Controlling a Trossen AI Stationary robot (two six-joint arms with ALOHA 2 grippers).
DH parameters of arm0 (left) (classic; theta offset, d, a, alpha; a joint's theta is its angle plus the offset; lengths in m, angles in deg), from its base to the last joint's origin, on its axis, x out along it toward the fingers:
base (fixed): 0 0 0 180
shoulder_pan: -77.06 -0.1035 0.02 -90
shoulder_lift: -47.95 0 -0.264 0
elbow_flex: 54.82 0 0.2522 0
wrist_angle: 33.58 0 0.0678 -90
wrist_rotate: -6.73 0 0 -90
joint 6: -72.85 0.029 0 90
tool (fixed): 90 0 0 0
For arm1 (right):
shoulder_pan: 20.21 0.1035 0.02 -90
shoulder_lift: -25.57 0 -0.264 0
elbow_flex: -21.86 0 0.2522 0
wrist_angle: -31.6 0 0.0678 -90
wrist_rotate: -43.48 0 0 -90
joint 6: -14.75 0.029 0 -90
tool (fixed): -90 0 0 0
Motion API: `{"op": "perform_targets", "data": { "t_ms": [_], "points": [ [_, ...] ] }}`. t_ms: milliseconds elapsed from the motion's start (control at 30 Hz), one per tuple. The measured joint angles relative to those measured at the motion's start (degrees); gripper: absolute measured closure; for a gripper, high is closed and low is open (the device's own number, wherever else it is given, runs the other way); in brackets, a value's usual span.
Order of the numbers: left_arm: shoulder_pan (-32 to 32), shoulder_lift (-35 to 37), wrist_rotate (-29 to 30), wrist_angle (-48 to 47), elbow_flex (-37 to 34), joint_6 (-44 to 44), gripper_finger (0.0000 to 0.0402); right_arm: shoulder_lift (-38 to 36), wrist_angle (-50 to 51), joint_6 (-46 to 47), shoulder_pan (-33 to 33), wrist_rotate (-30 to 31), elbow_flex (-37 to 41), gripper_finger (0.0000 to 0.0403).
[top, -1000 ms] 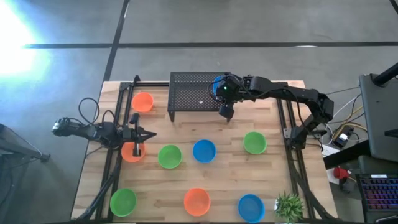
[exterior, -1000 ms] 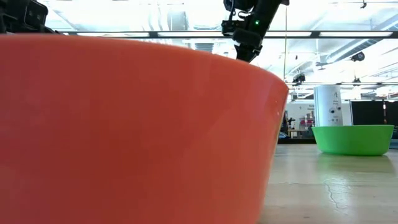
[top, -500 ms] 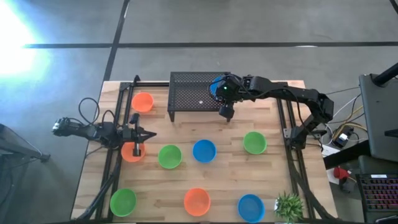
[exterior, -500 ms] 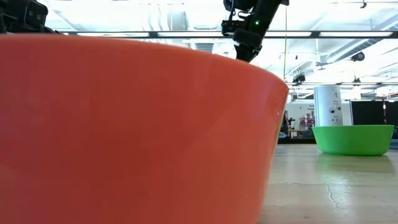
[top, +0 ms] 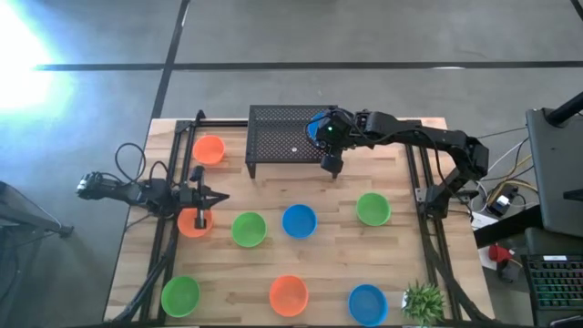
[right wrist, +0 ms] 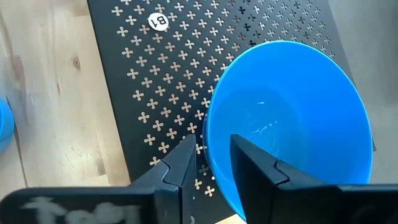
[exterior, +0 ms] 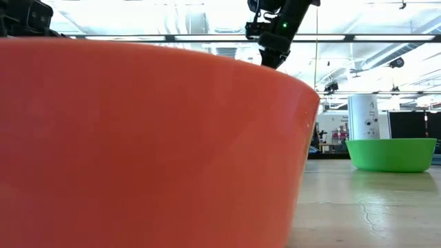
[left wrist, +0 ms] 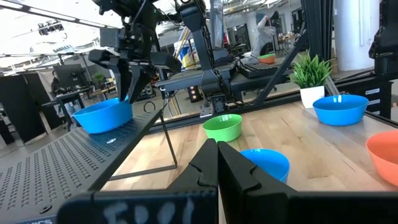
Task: Pick & Place Mini bowls
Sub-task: Put the top orange bowl on the shelf
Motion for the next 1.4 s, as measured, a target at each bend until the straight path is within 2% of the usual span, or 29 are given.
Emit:
{"op": "perform_targets", "data": {
  "t_ms": [467,800,1033,1267,1400],
  "points": [
    [0.0,0.0,0.66,0.04,0.0,0.06,0.0402,-0.07,0.09,-0.09,0.02,-0.08,-5.52,0.0328],
    [0.0,0.0,2.44,0.11,0.0,-0.3,0.0402,-0.33,0.65,0.05,1.03,-0.21,-6.62,0.0334],
    [-0.02,0.0,10.03,0.09,0.11,-4.8,0.0402,-0.97,0.69,-0.02,2.97,-0.47,-6.64,0.0326],
    [0.0,-1.8,14.52,-9.49,5.47,-9.83,0.0402,-3.43,0.73,-0.39,5.2,-0.59,-6.67,0.0326],
    [0.0,-3.56,19.15,-14.96,8.4,-14.5,0.0402,-4.92,0.67,-0.1,6.01,-0.59,-6.67,0.0333]
  ]
}}
